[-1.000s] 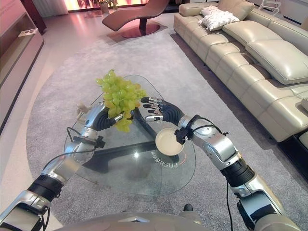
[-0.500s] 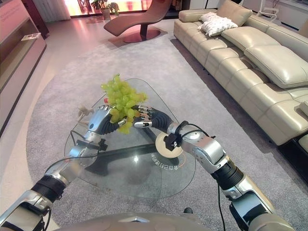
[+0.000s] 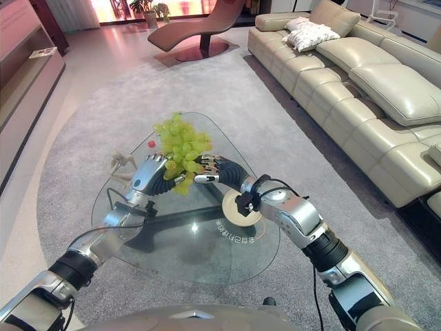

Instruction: Pick up fruits into the plate

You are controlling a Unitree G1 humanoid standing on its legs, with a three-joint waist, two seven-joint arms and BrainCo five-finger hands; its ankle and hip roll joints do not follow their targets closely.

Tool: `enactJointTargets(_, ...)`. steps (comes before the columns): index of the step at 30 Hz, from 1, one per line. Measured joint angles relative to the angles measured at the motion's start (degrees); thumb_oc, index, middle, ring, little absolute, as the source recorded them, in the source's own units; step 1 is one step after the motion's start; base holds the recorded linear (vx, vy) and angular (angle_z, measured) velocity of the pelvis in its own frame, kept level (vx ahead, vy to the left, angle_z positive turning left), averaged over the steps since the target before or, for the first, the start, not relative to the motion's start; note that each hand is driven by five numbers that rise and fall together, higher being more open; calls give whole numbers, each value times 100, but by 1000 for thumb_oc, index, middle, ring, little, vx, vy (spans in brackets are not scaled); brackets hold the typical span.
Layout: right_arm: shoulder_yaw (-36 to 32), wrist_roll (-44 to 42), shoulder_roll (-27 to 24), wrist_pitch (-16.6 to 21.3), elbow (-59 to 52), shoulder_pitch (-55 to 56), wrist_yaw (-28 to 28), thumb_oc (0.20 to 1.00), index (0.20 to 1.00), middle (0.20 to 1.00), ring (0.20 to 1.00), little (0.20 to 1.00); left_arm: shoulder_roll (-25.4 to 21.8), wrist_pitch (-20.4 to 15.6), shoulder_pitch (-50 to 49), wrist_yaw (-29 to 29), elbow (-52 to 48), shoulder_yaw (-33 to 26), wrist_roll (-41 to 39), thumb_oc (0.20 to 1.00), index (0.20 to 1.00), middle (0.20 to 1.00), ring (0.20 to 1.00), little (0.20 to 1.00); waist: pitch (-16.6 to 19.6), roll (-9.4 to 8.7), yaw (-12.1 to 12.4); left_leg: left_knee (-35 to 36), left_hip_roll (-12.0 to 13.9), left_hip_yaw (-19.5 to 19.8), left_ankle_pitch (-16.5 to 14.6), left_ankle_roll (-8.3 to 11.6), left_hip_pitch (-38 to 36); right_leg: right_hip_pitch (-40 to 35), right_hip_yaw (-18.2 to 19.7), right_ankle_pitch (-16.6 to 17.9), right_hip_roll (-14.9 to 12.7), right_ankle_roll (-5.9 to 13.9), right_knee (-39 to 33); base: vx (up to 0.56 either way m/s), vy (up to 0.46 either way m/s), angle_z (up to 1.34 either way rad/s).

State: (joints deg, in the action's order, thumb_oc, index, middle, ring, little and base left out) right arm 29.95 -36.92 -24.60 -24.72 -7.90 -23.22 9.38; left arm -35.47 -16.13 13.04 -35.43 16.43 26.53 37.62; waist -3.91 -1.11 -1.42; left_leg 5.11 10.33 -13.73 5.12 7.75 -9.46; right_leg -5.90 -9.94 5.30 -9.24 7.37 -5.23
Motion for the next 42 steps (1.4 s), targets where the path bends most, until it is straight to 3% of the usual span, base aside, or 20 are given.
enactJointTargets(8,-426,101,-33,24,-3,67,228,1000,1000,1000,1000,1000,2,-34,-25,-170,3,-338,12,200,200,200,200,200,0,0,22,1,1,25,0,0,0,-18,-23,-1,-1,0,0,0,0,0)
enactJointTargets(13,-793,105,-380,54,-13,219,289,1000,1000,1000,1000,1000,-23,-53,-193,-276,3,-689,13,200,200,200,200,200,0,0,19,2,5,24,0,0,1,-17,-25,-1,4,0,-1,0,0,0)
enactJointTargets(17,-1160,113,-627,67,-2,517,420,1000,1000,1000,1000,1000,-56,-218,-415,-367,3,-978,6,200,200,200,200,200,1,-2,18,3,9,25,-1,0,17,-4,-25,-1,8,0,-1,0,0,0)
enactJointTargets(24,-1176,103,-644,97,1,526,623,1000,1000,1000,1000,1000,-57,-461,-460,-367,-37,-1107,11,200,200,200,200,200,8,-15,22,3,19,25,-2,1,21,-2,-25,-2,17,1,-3,0,0,0)
enactJointTargets(31,-1064,25,-562,55,1,426,749,1000,1000,1000,1000,1000,-193,-801,-315,-184,-475,-806,144,200,200,200,200,200,10,-33,80,2,18,35,-1,1,75,47,-30,-1,22,0,-2,0,0,0)
enactJointTargets(42,-564,-123,-295,-386,313,-172,613,1000,1000,1000,1000,1000,-391,-806,55,-18,-472,39,307,200,200,200,200,200,7,-30,126,1,17,48,-1,1,71,36,-43,-1,19,1,-3,0,0,0)
